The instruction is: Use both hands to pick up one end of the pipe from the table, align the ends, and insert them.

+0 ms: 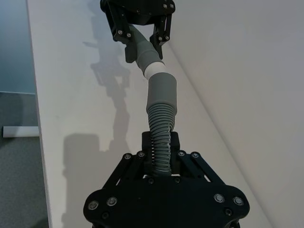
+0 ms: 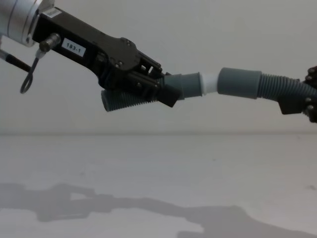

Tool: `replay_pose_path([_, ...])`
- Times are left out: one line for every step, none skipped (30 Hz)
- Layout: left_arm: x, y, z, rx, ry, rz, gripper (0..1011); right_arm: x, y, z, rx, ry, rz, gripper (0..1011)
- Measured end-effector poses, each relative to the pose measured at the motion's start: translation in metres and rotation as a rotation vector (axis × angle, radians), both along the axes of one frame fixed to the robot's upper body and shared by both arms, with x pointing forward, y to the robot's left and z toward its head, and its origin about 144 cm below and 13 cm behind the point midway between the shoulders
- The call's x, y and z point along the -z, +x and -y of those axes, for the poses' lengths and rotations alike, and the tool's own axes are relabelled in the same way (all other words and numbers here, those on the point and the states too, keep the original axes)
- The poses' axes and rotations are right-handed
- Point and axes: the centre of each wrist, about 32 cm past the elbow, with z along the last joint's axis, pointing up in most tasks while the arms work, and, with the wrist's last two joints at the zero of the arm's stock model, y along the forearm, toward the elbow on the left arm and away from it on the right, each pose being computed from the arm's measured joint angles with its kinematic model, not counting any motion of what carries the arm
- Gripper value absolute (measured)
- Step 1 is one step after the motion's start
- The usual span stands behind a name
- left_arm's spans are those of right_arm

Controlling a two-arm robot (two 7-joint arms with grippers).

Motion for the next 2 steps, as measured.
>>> replay_pose_path([0.0, 0.0, 0.0, 0.0, 0.0, 0.0, 321, 0.0, 0.0, 0.0, 0.0, 0.0, 0.0, 174])
replay_pose_path([0.0, 0.0, 0.0, 0.0, 0.0, 0.0, 322, 0.0, 0.0, 0.0, 0.0, 0.0, 0.0, 173])
